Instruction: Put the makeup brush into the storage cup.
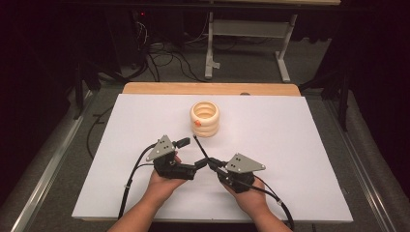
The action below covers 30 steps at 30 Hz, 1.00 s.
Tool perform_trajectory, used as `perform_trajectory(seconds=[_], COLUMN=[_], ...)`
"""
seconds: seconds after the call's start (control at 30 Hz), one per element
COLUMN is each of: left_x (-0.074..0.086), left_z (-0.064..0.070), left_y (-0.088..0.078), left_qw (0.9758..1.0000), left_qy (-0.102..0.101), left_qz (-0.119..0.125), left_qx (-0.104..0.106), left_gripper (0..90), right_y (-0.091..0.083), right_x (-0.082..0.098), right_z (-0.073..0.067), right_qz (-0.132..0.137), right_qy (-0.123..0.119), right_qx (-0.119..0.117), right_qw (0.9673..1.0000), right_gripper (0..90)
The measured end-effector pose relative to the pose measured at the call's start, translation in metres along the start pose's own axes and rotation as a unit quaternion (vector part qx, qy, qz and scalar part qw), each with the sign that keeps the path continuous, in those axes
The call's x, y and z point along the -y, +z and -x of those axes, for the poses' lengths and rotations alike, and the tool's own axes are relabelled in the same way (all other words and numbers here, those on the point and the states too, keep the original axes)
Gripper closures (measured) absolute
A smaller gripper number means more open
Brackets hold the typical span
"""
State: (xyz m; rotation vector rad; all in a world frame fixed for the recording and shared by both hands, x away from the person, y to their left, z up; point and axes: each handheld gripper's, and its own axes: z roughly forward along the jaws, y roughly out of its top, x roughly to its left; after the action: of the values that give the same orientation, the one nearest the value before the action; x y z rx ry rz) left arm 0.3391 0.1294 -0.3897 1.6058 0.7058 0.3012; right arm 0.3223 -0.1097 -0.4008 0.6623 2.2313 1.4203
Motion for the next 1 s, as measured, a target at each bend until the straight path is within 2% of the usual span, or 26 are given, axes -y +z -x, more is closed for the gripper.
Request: perform_trajectory(seconds=[0.33,0.77,1.0], left_x=[0.0004,0.0008,0.0009], left_z=[-0.0034,-0.0041,-0.0056], left_y=[-0.0028,-0.0039,-0.0057], left_qw=[0.9998,0.9993,0.9988], left_qy=[-0.018,-0.029,-0.04], left_qz=[0.012,0.017,0.023], left_qx=[0.003,0.014,0.016], left_gripper=[9.1,18.4,28.7], right_y=[0.0012,0.0021,0.0029], right_x=[0.0015,0.0018,0.0022], right_z=[-0.0018,-0.0019,-0.0028], right_qz=[-0.005,0.0,0.003], right_qy=[-0.003,-0.007,-0.002], right_qx=[-0.002,-0.001,-0.003], right_qw=[1.0,1.0,1.0], right_gripper=[86.0,86.0,86.1])
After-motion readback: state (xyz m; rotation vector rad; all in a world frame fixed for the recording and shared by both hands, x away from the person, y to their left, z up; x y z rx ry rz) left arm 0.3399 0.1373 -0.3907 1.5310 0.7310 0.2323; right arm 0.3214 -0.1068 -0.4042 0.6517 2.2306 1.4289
